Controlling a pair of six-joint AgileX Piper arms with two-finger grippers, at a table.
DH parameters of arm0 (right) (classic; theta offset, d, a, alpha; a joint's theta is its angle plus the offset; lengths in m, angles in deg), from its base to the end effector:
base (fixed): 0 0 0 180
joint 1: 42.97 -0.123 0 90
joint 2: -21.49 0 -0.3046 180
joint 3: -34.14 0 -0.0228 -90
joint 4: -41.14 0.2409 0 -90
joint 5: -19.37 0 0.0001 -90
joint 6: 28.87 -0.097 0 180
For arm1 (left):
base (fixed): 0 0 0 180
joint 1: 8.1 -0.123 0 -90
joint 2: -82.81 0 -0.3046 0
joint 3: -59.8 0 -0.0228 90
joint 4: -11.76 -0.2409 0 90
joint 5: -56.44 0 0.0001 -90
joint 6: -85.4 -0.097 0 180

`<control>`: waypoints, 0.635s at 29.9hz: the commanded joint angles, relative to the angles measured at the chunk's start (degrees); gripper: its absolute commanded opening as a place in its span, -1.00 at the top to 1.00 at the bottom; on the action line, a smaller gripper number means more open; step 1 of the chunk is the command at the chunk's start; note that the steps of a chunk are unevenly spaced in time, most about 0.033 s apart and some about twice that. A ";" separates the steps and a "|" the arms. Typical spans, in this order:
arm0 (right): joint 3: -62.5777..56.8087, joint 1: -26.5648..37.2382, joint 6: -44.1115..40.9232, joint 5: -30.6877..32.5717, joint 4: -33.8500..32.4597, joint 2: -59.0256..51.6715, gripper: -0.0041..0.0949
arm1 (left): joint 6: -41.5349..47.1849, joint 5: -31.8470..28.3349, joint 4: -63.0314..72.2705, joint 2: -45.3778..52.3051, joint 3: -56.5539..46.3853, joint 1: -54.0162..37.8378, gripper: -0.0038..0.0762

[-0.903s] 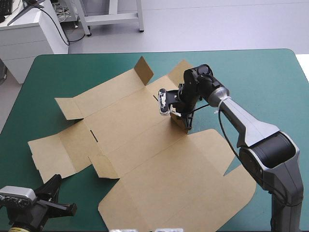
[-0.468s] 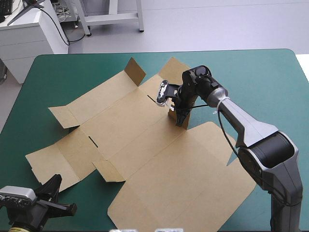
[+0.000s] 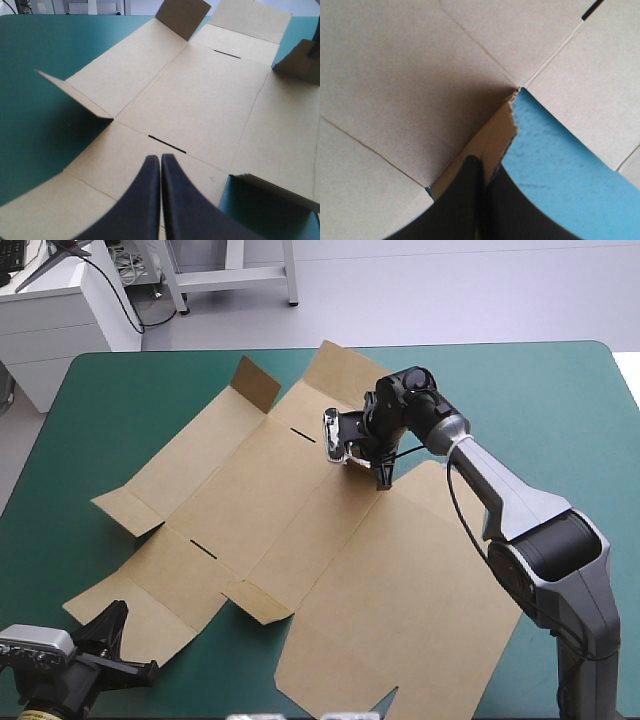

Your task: Fold the box

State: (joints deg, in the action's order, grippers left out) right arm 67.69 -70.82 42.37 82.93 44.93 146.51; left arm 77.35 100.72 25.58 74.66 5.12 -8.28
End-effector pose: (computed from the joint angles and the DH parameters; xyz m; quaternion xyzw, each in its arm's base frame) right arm 0.4014 0.2186 0.3013 -0.7373 0.6392 -0.0501 0.2126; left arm -0.0058 -0.0162 0.2696 0.0355 0.7980 -0.0761 0.5967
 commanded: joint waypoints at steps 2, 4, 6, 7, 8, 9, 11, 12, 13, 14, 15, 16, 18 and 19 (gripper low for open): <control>5.04 0.17 7.17 -2.01 7.97 -3.56 0.96 | -0.07 -4.02 1.25 -1.02 1.83 0.15 0.92; 5.35 0.17 10.73 -0.90 11.02 -3.56 0.96 | -0.07 -4.02 1.25 -1.02 1.83 0.15 0.92; 5.35 0.17 13.65 0.98 12.72 -3.48 0.96 | -0.07 -4.02 1.25 -1.02 1.83 0.15 0.92; 5.35 0.17 14.69 1.90 12.84 -3.35 0.96 | -0.07 -4.02 1.25 -1.02 1.83 0.15 0.92; 5.35 0.17 15.92 2.50 12.95 -3.27 0.96 | -0.07 -4.02 1.25 -1.02 1.83 0.15 0.92; 5.35 0.17 16.36 2.54 12.83 -3.12 0.96 | -0.07 -4.02 1.25 -1.02 1.83 0.15 0.92; 5.35 0.17 16.36 1.35 12.72 -2.87 0.96 | -0.07 -4.02 1.25 -1.02 1.83 0.15 0.92; 5.35 0.17 16.36 0.56 12.58 -2.58 0.96 | -0.07 -4.02 1.25 -1.02 1.83 0.15 0.92; 5.35 0.17 16.36 -0.14 12.30 -2.53 0.96 | -0.07 -4.02 1.25 -1.02 1.83 0.15 0.92; 5.35 0.17 16.36 -1.67 12.04 -2.08 0.96 | -0.07 -4.02 1.25 -1.02 1.83 0.15 0.92; 5.35 0.17 16.36 -2.71 12.04 -1.72 0.96 | -0.07 -4.02 1.25 -1.02 1.83 0.15 0.92; 5.35 0.17 16.36 -4.04 11.87 -1.61 0.96 | -0.07 -4.02 1.25 -1.02 1.83 0.15 0.92; 5.35 0.17 16.36 -6.64 11.50 -0.92 0.96 | -0.07 -4.02 1.25 -1.02 1.83 0.15 0.92; 5.35 0.17 16.36 -7.78 11.31 -0.51 0.96 | -0.07 -4.02 1.25 -1.02 1.83 0.15 0.92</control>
State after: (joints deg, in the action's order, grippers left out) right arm 71.03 -70.78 57.74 80.66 55.86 148.75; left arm 77.35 100.72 25.58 74.66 5.12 -8.28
